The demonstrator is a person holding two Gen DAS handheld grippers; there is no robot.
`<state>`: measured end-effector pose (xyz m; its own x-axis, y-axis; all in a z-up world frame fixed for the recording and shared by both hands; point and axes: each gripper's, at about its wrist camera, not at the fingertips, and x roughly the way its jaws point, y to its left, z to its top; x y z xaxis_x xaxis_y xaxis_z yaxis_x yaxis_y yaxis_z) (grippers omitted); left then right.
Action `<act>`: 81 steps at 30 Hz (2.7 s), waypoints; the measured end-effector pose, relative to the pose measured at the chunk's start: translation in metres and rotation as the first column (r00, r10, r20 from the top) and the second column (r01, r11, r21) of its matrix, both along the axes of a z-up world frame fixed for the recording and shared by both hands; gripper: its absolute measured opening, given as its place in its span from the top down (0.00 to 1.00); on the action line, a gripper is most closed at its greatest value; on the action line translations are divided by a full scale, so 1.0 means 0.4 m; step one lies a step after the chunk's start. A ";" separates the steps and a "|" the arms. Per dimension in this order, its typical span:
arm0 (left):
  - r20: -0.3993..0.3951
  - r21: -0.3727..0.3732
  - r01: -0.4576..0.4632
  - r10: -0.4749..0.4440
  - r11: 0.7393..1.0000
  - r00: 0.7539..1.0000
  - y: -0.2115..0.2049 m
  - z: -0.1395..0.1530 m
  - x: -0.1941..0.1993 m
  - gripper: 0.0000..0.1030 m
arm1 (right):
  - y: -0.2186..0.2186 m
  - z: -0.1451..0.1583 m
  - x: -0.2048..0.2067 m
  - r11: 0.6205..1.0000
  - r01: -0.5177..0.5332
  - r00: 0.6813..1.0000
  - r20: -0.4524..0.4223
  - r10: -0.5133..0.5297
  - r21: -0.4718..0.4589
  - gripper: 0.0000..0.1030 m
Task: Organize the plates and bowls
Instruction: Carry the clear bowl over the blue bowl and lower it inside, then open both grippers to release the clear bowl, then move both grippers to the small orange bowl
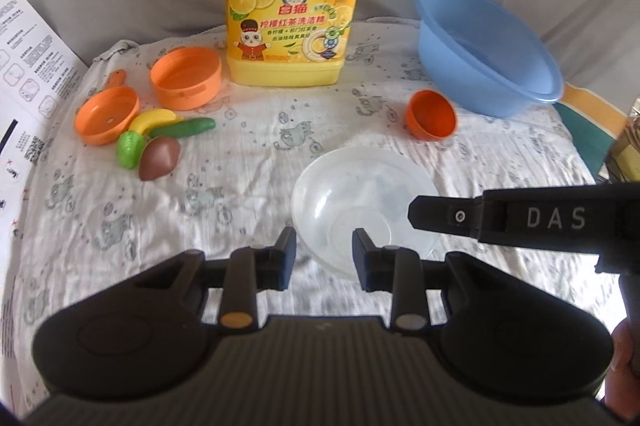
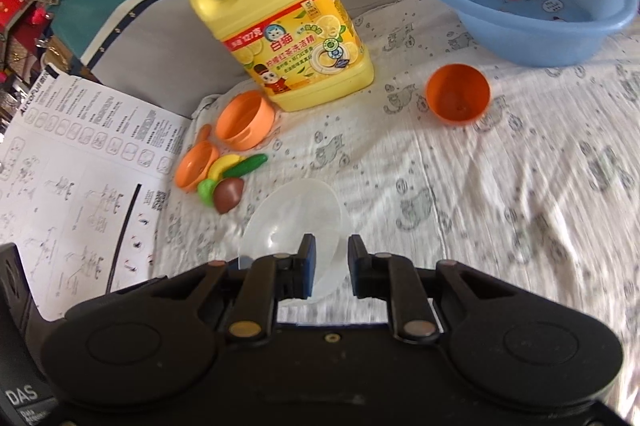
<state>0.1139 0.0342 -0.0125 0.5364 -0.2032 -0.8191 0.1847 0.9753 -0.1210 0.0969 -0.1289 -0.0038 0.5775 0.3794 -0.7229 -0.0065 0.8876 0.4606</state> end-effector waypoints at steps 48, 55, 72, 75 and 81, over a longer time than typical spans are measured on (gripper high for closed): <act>-0.086 0.000 0.127 -0.126 0.992 0.988 -0.079 -0.042 -0.342 0.67 | -0.081 -0.075 -0.352 1.000 -0.021 0.996 -0.090 0.020 -0.018 0.81; -0.039 0.021 0.117 -0.116 0.993 0.992 -0.075 -0.024 -0.350 0.30 | -0.079 -0.058 -0.353 0.999 -0.012 0.998 -0.060 0.009 -0.047 0.28; -0.030 0.018 0.011 -0.010 1.000 0.999 0.014 -0.035 -0.347 0.00 | -0.123 -0.074 -0.351 0.991 0.064 0.995 -0.066 -0.072 -0.118 0.00; -0.032 0.022 0.017 -0.016 1.000 0.999 0.008 -0.035 -0.346 0.00 | -0.123 -0.074 -0.351 0.991 0.069 0.995 -0.069 -0.077 -0.119 0.00; -0.039 0.021 0.020 -0.019 1.000 0.999 0.002 -0.036 -0.336 0.00 | -0.126 -0.078 -0.345 0.990 0.075 0.993 -0.077 -0.085 -0.120 0.00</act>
